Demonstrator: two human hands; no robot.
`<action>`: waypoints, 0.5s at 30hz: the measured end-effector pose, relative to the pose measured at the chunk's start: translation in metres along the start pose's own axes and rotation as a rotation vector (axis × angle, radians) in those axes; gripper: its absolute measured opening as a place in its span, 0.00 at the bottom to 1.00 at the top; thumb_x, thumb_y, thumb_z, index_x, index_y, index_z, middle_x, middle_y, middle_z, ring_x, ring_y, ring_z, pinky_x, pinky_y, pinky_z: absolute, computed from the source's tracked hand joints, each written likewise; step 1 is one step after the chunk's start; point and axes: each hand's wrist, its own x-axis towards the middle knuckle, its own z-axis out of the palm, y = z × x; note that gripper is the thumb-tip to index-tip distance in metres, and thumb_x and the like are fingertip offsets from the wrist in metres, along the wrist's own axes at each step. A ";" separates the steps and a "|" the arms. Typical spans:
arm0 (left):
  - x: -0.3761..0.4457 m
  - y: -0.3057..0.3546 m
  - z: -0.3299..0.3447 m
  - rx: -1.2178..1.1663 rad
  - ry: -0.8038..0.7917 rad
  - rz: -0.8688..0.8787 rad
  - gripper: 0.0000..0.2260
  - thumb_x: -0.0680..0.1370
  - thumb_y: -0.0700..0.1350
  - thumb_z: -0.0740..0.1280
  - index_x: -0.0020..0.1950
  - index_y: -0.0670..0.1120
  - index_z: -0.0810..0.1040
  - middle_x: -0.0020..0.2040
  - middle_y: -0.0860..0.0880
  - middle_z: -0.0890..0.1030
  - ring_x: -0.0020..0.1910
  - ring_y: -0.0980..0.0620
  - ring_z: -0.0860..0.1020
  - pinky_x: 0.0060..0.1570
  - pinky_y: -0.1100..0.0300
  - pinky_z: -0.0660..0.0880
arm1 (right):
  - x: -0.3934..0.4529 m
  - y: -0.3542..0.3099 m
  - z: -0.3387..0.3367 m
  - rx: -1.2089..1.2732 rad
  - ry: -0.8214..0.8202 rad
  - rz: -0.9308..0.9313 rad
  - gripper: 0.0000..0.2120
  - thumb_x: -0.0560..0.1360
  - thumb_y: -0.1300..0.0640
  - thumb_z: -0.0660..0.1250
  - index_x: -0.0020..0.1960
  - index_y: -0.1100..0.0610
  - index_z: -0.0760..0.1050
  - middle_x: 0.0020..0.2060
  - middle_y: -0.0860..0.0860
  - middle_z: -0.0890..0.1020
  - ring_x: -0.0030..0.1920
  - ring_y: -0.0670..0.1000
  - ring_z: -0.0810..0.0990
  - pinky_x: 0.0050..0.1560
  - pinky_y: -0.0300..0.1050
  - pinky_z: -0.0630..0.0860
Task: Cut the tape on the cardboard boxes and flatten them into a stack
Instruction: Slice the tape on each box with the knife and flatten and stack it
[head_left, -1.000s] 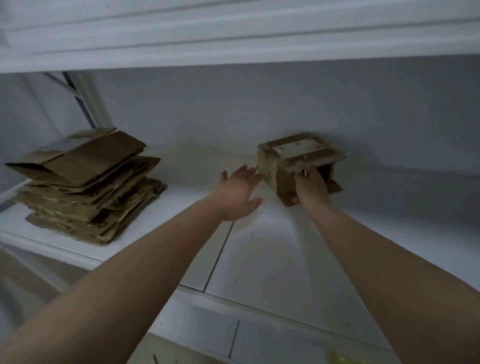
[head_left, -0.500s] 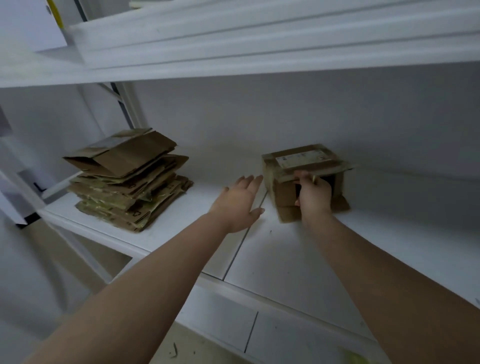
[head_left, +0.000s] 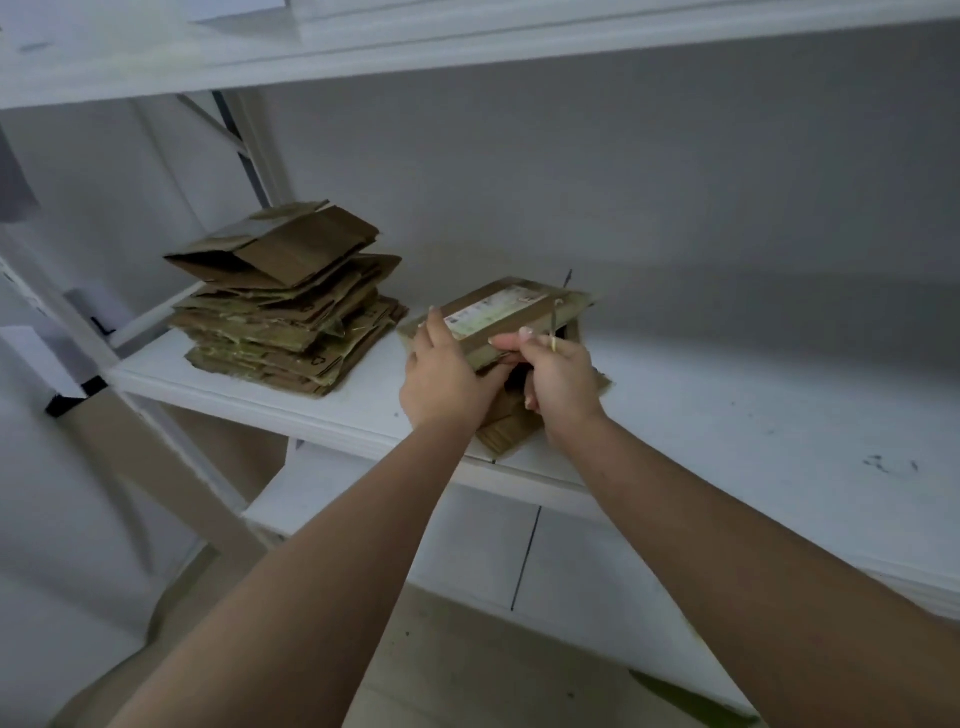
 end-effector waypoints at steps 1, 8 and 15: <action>-0.003 -0.002 -0.001 0.015 -0.002 -0.009 0.39 0.71 0.58 0.71 0.75 0.47 0.57 0.72 0.45 0.65 0.65 0.42 0.70 0.54 0.47 0.75 | -0.005 0.001 -0.001 -0.010 -0.006 -0.001 0.15 0.81 0.55 0.58 0.49 0.58 0.83 0.33 0.49 0.83 0.17 0.43 0.64 0.21 0.34 0.63; -0.017 -0.020 -0.004 -0.025 -0.097 0.123 0.25 0.75 0.40 0.64 0.72 0.51 0.71 0.73 0.50 0.67 0.66 0.45 0.70 0.61 0.52 0.71 | -0.008 0.003 -0.032 0.036 0.261 -0.013 0.16 0.79 0.59 0.58 0.36 0.57 0.80 0.23 0.50 0.76 0.21 0.42 0.69 0.32 0.39 0.64; 0.015 -0.039 -0.036 0.193 -0.359 0.272 0.33 0.76 0.30 0.57 0.78 0.52 0.58 0.80 0.46 0.49 0.75 0.43 0.59 0.72 0.52 0.62 | 0.006 0.002 -0.060 -0.094 0.436 0.059 0.14 0.77 0.59 0.59 0.36 0.55 0.77 0.28 0.50 0.75 0.30 0.49 0.72 0.35 0.42 0.68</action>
